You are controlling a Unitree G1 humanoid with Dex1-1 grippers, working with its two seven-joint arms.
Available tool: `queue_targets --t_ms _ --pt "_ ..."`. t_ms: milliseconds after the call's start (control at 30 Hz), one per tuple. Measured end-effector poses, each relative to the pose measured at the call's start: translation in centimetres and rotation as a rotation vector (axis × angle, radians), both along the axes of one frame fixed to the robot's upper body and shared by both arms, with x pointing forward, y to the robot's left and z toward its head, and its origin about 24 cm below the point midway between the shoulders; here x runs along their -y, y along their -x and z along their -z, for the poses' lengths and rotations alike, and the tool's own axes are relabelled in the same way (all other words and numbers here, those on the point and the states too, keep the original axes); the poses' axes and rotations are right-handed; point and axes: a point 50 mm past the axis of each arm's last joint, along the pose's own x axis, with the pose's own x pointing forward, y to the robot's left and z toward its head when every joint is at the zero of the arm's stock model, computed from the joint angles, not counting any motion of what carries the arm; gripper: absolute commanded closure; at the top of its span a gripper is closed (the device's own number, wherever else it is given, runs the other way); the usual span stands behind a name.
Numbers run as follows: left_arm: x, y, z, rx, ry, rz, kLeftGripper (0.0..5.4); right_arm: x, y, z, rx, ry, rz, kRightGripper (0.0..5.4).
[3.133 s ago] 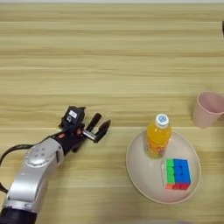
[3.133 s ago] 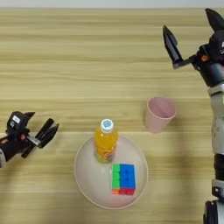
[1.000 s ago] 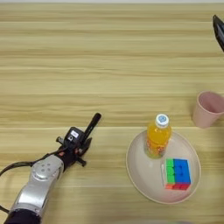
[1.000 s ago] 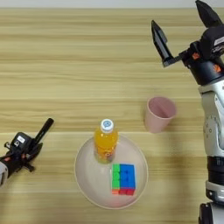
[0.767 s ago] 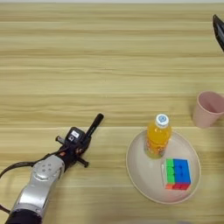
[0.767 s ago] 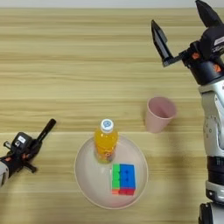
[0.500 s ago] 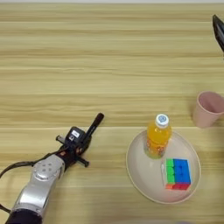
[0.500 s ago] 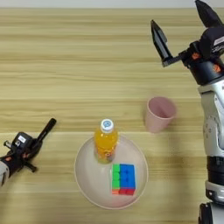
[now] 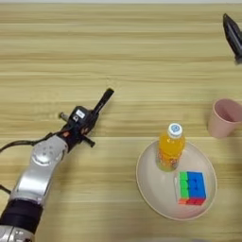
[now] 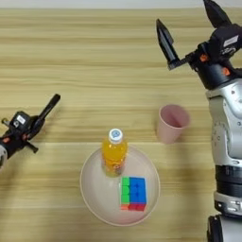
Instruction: Move the objects on the table
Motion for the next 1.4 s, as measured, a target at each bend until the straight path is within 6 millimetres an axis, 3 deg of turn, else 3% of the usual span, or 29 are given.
queue_targets --t_ms 200,500,733,1033,1400 --pt "1.2 -1.2 -1.7 0.053 -0.008 0.063 4.58 -0.9 -0.4 0.2 -0.007 -0.018 -0.025 0.0" --pt "3.4 -2.2 -1.5 0.042 -0.018 0.129 4.58 -2.3 -0.7 0.2 -0.005 -0.062 -0.063 0.0" --pt "5.8 -3.1 -0.1 0.002 -0.01 0.178 4.58 -2.8 -0.8 0.1 0.0 -0.073 -0.082 0.0" --pt "7.4 -3.9 1.7 -0.054 0.014 0.177 4.58 -3.0 -0.2 -0.1 0.017 -0.069 -0.092 0.0" --pt "7.4 -3.1 5.7 -0.203 -0.025 0.153 4.58 -3.1 0.2 0.3 0.004 -0.065 -0.098 0.0"
